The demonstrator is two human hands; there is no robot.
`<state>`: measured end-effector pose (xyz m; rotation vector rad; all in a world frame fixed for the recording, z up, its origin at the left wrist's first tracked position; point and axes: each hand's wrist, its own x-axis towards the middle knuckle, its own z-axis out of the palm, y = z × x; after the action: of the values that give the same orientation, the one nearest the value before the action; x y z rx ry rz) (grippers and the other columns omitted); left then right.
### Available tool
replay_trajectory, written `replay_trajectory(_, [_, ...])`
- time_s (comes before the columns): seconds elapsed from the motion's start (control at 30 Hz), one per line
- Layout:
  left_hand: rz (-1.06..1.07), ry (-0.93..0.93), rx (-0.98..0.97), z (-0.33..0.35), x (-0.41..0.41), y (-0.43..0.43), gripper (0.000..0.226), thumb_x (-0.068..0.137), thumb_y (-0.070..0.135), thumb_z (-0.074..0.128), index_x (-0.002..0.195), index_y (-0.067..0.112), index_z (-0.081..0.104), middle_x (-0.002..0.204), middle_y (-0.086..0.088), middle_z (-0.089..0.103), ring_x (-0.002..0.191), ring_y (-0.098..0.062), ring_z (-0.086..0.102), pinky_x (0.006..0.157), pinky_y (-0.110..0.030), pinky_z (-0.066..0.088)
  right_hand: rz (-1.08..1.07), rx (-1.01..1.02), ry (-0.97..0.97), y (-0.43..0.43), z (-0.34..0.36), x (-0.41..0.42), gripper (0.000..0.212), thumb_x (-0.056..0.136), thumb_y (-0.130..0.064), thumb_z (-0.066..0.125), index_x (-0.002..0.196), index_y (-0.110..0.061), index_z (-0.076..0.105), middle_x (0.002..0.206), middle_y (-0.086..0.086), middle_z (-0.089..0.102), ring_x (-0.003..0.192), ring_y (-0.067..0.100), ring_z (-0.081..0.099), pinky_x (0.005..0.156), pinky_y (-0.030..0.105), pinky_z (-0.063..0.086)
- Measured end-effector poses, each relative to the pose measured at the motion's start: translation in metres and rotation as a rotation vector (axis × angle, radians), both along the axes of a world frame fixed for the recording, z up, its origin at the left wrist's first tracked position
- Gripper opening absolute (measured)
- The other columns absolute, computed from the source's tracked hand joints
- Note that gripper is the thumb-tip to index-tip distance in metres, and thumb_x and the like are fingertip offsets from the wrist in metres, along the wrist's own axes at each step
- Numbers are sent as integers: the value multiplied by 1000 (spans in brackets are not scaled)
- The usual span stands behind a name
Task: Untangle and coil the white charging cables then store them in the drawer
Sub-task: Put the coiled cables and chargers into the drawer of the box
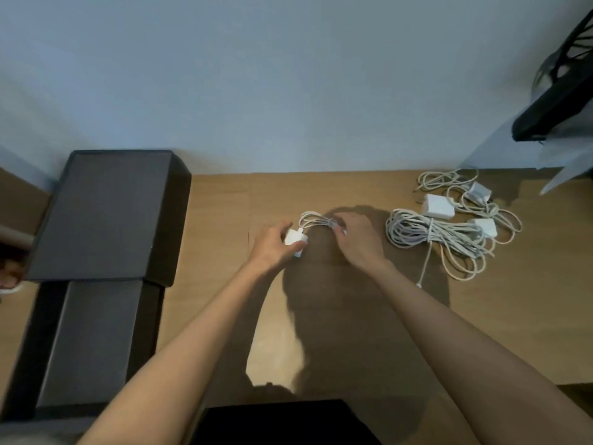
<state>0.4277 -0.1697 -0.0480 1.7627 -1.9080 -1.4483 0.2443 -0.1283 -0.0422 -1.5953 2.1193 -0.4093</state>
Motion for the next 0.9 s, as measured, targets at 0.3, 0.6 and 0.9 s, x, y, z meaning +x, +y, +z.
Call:
replay_trajectory(0.3, [-10,-156,-114,6,-16,0,43,65,31,73,107,25,69,98,-7,70,98,-25,61,76,-32,48,11,-55,4,-11,-14,-4,20,92,-22,60,107,-12,68,105,8,62,102,28,52,83,34,38])
replay_trajectory(0.6, [187,-90,-56,19,-5,8,35,67,24,73,102,26,71,82,2,70,78,-14,62,60,-23,39,32,-48,-130,-14,-5,13,18,92,-24,60,101,-11,71,97,7,65,90,23,58,77,30,37])
replay_trajectory(0.9, [316,27,-142,66,67,24,49,74,25,76,120,20,63,110,3,63,96,-10,54,68,-17,42,126,-175,-348,-20,46,76,15,88,-23,65,85,-12,75,73,-1,67,66,15,55,62,31,44])
